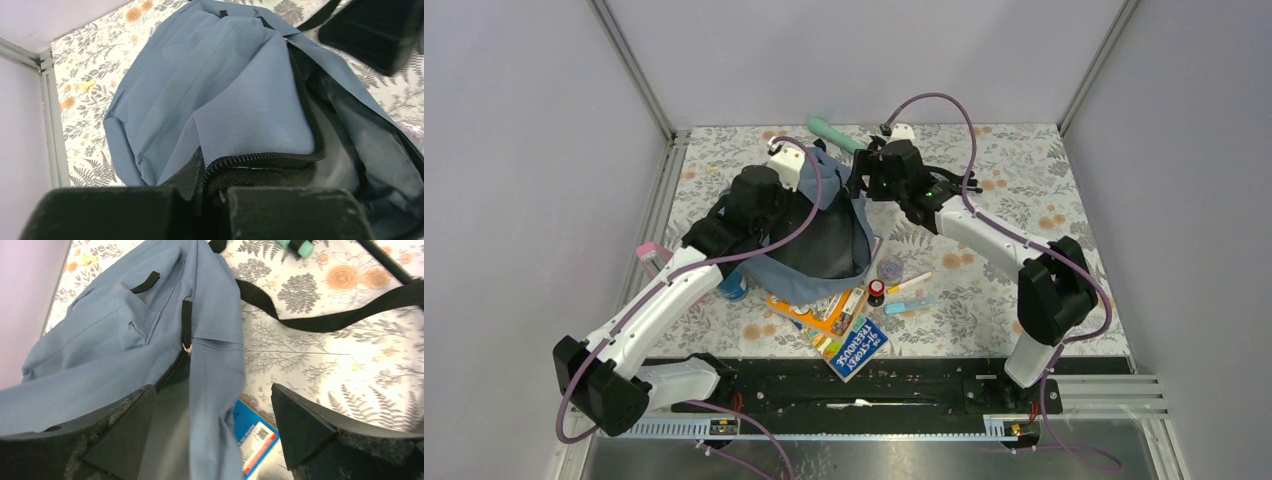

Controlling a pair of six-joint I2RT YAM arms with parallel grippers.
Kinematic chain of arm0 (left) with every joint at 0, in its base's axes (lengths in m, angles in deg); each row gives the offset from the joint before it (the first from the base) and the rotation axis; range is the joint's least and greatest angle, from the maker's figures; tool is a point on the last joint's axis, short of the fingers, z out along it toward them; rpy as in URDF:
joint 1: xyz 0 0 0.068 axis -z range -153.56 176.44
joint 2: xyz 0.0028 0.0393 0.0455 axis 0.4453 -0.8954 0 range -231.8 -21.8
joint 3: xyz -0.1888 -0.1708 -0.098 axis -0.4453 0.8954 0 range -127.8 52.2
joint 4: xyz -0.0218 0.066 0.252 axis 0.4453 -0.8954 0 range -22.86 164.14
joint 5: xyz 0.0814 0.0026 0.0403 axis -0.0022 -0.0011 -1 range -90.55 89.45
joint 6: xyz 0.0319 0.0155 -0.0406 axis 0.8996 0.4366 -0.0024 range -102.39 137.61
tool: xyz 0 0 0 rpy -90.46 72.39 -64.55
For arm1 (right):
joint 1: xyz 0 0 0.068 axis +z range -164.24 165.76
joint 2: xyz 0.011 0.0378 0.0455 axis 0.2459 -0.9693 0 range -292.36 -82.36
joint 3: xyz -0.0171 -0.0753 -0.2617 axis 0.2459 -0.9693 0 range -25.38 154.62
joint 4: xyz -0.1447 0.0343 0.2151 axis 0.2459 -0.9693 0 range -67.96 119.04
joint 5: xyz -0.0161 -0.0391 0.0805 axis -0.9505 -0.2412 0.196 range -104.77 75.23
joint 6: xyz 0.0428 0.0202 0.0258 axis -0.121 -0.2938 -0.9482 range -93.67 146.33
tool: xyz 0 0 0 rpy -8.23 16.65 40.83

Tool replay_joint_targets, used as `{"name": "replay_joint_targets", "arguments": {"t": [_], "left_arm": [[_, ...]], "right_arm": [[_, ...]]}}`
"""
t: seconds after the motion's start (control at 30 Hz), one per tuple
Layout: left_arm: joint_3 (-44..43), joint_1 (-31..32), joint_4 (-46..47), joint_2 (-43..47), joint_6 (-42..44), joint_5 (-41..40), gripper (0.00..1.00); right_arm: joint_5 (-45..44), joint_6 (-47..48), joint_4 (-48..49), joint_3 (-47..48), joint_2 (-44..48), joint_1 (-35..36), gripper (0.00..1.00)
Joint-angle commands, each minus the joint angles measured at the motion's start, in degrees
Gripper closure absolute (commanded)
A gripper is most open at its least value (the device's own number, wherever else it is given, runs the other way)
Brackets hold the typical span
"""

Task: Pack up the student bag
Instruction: Unzip the student bag at the center of the board, then pick up the book from the center of the board.

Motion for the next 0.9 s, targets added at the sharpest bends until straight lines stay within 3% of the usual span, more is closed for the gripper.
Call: {"name": "replay_joint_targets", "arguments": {"t": [0.0, 0.2, 0.33, 0.47, 0.67, 0.87], "left_arm": [[-1.9, -3.7, 4.1, -1.4, -2.9, 0.1, 1.00], [-3.0, -5.4, 2.4, -2.7, -4.1, 2.0, 1.00], [-3.2, -5.6, 1.9, -3.3, -4.1, 1.8, 1.00], [-3.3, -5.7, 1.7, -3.7, -4.1, 1.4, 1.00], [-3.3, -5.7, 1.4, -4.2, -4.0, 1.5, 1.00], [-3.3, -5.7, 1.3, -4.7, -4.0, 1.9, 1.00]], "right_arm": [[1.8, 7.9, -3.4, -1.3, 8.5, -0.7, 0.06], [8.2, 3.1, -10.0, -14.2, 23.1, -0.7, 0.04], [18.6, -5.3, -5.4, -28.2, 31.3, -0.4, 0.06], [22.9, -11.9, 0.4, -40.5, 38.8, 1.8, 0.07], [16.4, -19.6, 7.9, -48.8, 44.7, 11.2, 0.13], [5.2, -31.4, 24.4, -60.0, 44.1, 17.4, 0.24]]}}
